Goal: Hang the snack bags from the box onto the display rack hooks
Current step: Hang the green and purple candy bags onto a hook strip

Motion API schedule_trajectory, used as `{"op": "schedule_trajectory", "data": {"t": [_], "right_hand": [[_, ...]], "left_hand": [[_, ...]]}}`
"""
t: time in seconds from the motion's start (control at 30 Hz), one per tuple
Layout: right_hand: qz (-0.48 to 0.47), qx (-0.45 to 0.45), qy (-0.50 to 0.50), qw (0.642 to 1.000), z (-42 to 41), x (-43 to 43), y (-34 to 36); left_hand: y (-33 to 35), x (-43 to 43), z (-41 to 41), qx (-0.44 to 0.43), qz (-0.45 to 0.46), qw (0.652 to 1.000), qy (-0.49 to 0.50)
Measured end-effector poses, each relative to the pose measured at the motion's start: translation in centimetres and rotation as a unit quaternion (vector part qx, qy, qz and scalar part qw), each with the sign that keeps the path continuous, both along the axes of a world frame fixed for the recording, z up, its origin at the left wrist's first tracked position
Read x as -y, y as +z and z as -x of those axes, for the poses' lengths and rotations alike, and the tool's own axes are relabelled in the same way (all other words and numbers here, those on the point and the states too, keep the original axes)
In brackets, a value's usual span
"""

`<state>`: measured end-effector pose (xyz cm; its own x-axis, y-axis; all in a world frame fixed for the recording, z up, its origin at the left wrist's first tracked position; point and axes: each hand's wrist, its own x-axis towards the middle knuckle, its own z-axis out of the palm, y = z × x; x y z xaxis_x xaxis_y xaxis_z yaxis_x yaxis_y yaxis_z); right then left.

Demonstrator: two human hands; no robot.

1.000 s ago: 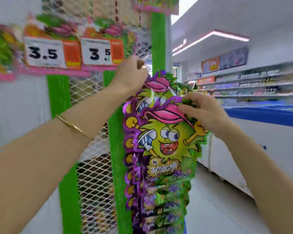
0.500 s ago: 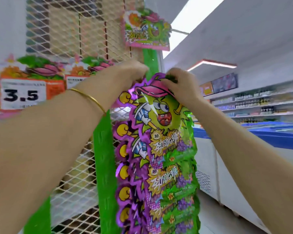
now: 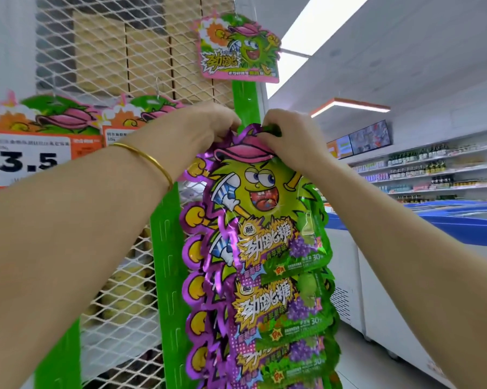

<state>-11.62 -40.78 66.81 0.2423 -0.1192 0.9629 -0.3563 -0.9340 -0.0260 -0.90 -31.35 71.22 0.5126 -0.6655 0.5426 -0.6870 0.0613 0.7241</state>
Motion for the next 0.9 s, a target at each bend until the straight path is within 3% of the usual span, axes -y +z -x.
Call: {"op": "schedule_trajectory", "data": {"t": [0.3,0.43,0.57,0.7,0.8,0.9], "right_hand": [[-0.053,-0.047,0.020,0.997,0.7,-0.3,-1.2],[-0.115,-0.063,0.038,0.991,0.8,0.1,-1.8],[-0.161,-0.042,0.017,0.986,1.5,0.2,-2.4],[-0.113,0.036,-0.028,0.993,3.8,-2.1,-4.9],[-0.137,0.076,0.051,0.986,5.2,-5.7,-9.3],[-0.196,0.032,0.150,0.969,5.9,-9.4,-17.1]], "left_hand": [[-1.0,-0.5,-0.5,0.010,-0.022,1.000,-0.011],[-2.3,-1.5,-0.3,0.113,-0.019,0.993,0.004],[-4.6,-2.0,0.4,0.199,0.058,0.978,0.028],[-8.5,-3.6,1.5,0.349,0.120,0.925,0.088],[-13.8,-6.0,2.9,0.363,0.166,0.915,0.061],[-21.6,-9.6,4.3,0.321,0.158,0.934,-0.004]]}}
